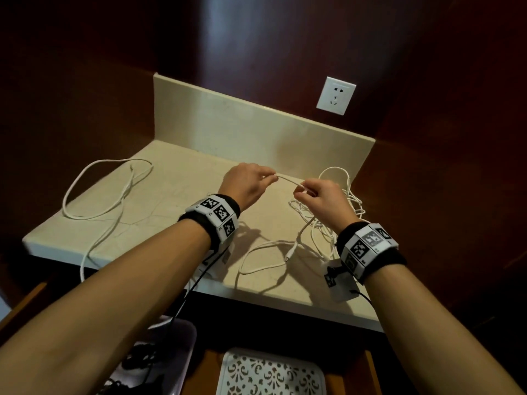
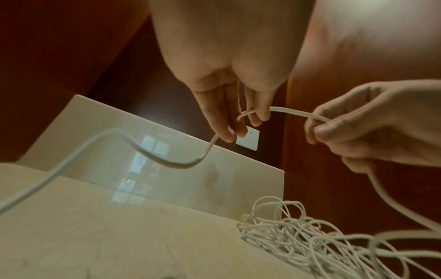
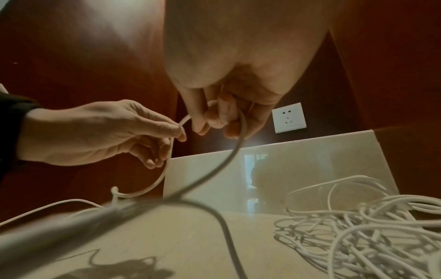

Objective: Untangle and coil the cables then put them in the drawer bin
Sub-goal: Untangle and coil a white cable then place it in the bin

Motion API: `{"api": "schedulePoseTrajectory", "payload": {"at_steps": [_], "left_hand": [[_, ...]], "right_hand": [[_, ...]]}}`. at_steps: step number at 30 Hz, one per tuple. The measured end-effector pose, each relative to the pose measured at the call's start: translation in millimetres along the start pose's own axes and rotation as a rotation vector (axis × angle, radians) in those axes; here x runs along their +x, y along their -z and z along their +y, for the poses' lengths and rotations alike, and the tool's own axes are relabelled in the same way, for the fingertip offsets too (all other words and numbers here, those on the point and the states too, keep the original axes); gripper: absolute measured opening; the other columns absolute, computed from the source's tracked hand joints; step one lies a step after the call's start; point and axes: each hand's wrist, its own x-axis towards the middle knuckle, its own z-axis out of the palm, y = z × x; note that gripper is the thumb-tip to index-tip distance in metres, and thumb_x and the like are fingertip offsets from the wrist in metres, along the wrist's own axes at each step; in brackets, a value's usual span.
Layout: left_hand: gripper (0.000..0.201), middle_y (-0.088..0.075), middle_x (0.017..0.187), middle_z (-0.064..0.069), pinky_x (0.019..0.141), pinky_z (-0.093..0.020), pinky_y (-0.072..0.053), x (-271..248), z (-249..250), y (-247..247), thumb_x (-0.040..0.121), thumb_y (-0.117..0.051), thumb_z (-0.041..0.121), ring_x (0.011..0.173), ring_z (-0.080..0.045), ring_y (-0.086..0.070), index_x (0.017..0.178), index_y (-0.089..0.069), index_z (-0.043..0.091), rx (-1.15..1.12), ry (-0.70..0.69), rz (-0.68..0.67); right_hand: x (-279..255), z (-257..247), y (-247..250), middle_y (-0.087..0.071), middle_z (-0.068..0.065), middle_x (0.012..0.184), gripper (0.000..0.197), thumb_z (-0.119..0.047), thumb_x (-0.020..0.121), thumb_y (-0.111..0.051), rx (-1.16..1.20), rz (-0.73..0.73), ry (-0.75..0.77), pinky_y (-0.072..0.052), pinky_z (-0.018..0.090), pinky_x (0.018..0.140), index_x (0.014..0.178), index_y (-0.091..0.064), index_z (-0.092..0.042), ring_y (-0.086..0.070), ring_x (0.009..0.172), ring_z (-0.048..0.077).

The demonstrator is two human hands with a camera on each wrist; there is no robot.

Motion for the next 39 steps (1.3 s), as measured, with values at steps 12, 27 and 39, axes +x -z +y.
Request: {"api": "schedulePoseTrajectory", "payload": {"at_steps": [12, 27, 39], "left_hand": [[0.026, -0.074, 0.090, -0.009, 0.081, -0.036, -0.052, -1, -40, 38, 0.094, -0.055, 0.034, 0.092, -0.030, -0.065, 0.103, -0.076, 0.021, -0.005, 0.339, 0.092], [0.054, -0.045, 0.143, -0.005, 0.104, -0.036, -0.040, -1, 2, 5, 0.094, -0.051, 0.013, 0.128, -0.022, -0.045, 0.146, -0.039, 0.025, 0.052, 0.040, -0.163], [0.029, -0.071, 0.111, -0.009, 0.088, -0.035, -0.046, -1, -15, 0, 0.099, -0.050, 0.033, 0.107, -0.030, -0.061, 0.112, -0.072, 0.018, 0.100, 0.043, -0.046]], "right_hand": [[-8, 55, -15, -0.060, 0.010, 0.062, 0.020, -0.008, 0.098, -0.053, 0.428, -0.024, -0.473, -0.041, 0.025, 0.044, 0.087, -0.065, 0.003, -0.054, 0.043, 0.016], [6, 0, -24, -0.054, 0.003, 0.050, 0.030, -0.034, 0.101, -0.047, 0.116, -0.078, -0.115, -0.040, 0.026, 0.043, 0.091, -0.069, -0.017, -0.050, 0.043, 0.016], [-2, -9, -12, -0.056, 0.012, 0.068, 0.009, -0.001, 0.094, -0.056, 0.887, -0.083, -0.350, -0.057, 0.036, 0.062, 0.097, -0.062, 0.004, -0.056, 0.055, 0.019]]}}
